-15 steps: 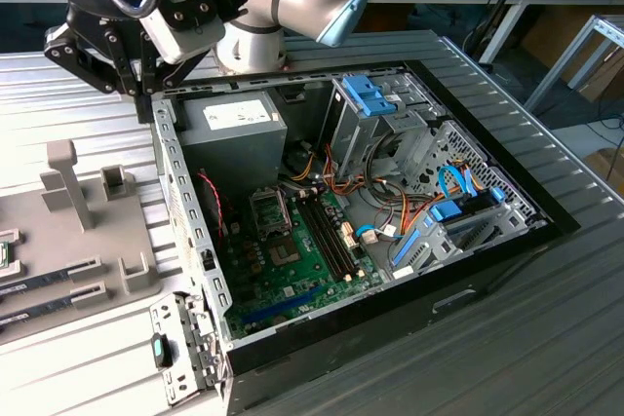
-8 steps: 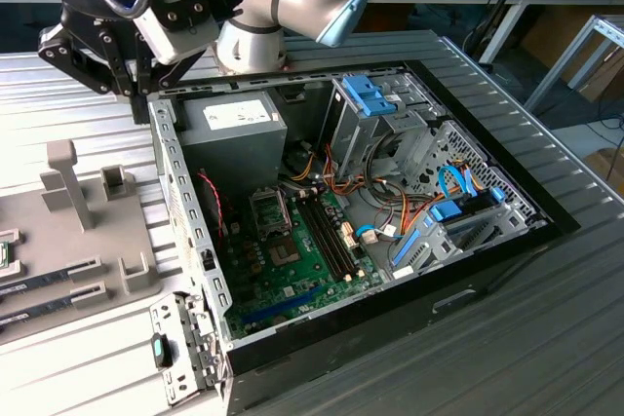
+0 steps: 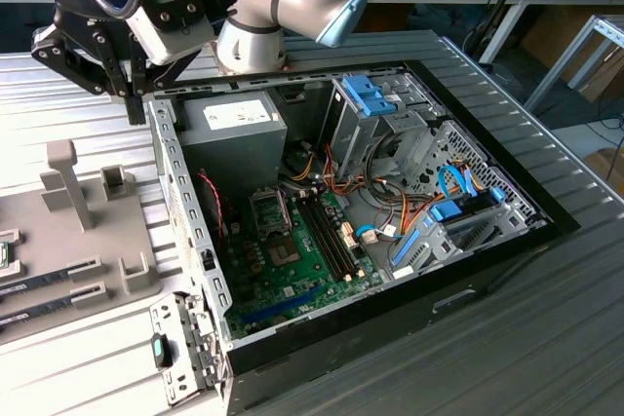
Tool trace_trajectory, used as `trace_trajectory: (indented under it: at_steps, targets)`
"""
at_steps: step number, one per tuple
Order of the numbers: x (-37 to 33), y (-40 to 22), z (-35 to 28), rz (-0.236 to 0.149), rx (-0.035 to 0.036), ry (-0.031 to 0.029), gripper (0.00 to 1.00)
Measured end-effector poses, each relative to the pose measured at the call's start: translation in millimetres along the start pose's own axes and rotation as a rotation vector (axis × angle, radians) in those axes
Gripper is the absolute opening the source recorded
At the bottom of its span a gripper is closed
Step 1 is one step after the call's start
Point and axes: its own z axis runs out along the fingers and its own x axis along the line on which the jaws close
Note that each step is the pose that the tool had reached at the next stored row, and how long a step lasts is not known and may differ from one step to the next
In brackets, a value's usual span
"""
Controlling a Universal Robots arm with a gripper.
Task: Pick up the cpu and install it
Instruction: 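Reach for the cpu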
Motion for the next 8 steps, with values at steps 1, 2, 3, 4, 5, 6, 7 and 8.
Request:
trace_trajectory:
  at_steps: [1,2,3,4,5,6,7,8]
  targets:
    - [0.3,0.0,0.0,0.000,0.0000,0.0000,0.11]
    - [0.8,-0.1,0.0,0.000,0.0000,0.0000,0.11]
    - [1.1,-0.1,0.0,0.000,0.0000,0.0000,0.11]
    - [1.6,-0.1,0.0,0.000,0.0000,0.0000,0.11]
    - [2.1,-0.2,0.0,0.000,0.0000,0.0000,0.11]
    - [2.3,-0.2,0.0,0.000,0.0000,-0.0001,0.11]
    - [2.8,-0.2,0.0,0.000,0.0000,0.0000,0.11]
    - [3.0,-0.2,0.0,0.000,0.0000,0.0000,0.11]
